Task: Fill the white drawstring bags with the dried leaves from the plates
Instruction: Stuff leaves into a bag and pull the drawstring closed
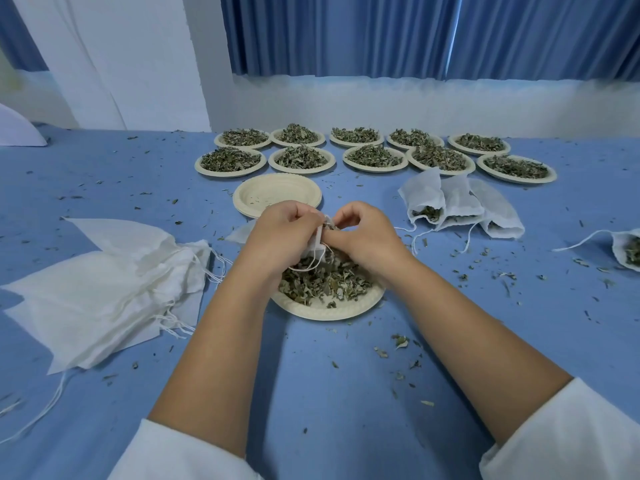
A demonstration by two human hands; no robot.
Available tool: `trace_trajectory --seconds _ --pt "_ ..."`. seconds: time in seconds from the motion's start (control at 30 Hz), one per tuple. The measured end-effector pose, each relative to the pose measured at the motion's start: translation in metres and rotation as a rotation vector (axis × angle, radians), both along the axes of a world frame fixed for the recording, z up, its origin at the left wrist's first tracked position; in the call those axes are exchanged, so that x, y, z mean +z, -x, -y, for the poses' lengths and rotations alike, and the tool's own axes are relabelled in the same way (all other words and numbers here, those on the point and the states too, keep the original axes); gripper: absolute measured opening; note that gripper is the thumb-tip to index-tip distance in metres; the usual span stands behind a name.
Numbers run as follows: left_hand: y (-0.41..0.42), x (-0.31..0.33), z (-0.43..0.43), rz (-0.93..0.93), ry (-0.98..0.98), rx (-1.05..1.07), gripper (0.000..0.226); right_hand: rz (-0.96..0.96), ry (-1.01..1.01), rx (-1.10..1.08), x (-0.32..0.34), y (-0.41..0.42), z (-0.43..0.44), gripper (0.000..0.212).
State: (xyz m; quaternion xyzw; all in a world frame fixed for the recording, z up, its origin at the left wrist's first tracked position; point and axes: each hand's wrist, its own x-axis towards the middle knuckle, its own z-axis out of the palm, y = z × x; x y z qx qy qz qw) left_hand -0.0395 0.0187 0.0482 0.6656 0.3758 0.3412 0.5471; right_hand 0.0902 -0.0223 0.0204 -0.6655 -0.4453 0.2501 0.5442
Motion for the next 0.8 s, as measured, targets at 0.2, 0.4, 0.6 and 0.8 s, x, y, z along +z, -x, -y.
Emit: trace_trajectory --seconds 0.2,0.4,0.6,0.8 --pt "0.000 -0.002 -0.001 -0.020 0.005 0.030 0.017 -0.070 0.100 0.061 0.003 -0.003 0.001 0.014" --pt "0.005 0.000 -0.006 0.057 0.011 0.192 0.019 -0.331 0.248 0.209 0.029 -0.013 0.014 0.035" --pt "0.004 -0.001 -0.007 0.056 -0.020 0.224 0.022 -0.401 0.315 0.320 0.035 -0.012 0.020 0.025" --pt "0.002 -0.005 -0.010 -0.021 -0.039 0.151 0.017 -0.456 0.096 0.277 0.031 -0.010 0.016 0.016"
